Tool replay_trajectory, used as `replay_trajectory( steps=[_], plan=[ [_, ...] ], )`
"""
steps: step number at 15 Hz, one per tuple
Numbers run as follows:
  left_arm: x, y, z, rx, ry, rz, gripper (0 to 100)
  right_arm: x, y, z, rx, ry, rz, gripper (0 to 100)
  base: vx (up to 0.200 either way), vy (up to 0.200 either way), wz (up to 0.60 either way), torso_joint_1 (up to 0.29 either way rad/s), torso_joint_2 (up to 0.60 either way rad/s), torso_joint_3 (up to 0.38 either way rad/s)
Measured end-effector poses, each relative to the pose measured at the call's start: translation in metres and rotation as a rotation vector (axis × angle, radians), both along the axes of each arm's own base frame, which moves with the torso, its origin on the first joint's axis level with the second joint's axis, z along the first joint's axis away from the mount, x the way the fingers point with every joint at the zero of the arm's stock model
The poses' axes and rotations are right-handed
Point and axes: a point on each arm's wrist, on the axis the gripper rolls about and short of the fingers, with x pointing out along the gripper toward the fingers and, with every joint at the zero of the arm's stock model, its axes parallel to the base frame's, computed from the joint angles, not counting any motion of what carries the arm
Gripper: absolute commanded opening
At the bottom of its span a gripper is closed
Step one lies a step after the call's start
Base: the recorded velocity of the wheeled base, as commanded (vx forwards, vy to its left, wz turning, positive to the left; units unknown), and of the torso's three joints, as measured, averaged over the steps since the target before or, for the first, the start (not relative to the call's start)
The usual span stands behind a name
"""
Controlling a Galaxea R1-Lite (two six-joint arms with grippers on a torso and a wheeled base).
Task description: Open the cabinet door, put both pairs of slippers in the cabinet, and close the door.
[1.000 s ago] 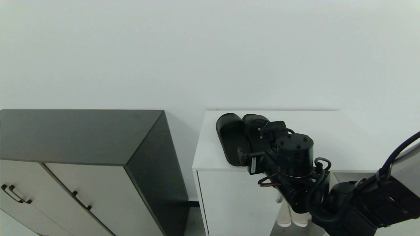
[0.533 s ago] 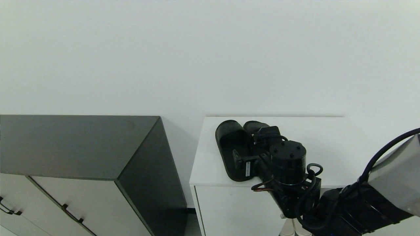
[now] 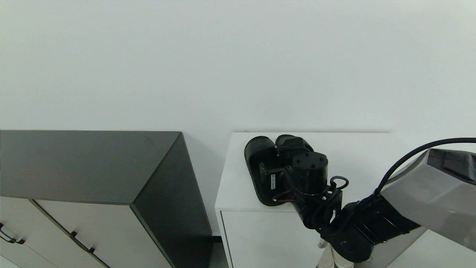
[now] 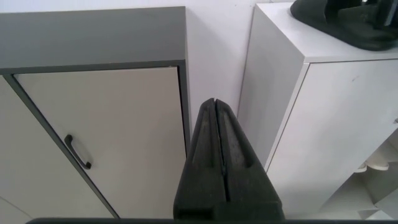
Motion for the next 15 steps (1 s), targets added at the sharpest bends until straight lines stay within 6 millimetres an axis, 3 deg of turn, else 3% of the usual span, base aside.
replay_trajectory(
  steps=[4,5,10,15],
  plan=[
    [0.0,0.0,0.0,0.0,0.0,0.0,0,0.025,-0.003,0.005,0.0,-0.003,-0.036,100,0.0,0.0,0.0,0.0,0.0,0.0],
    [0.0,0.0,0.0,0.0,0.0,0.0,0,0.03,-0.002,0.004,-0.003,0.003,-0.029,0,0.0,0.0,0.0,0.0,0.0,0.0],
    [0.0,0.0,0.0,0.0,0.0,0.0,0,0.045,-0.003,0.001,0.003,-0.001,-0.033,0,0.0,0.0,0.0,0.0,0.0,0.0],
    [0.0,0.0,0.0,0.0,0.0,0.001,0,0.039,-0.002,0.008,0.01,-0.01,-0.025,0,0.0,0.0,0.0,0.0,0.0,0.0]
  ],
)
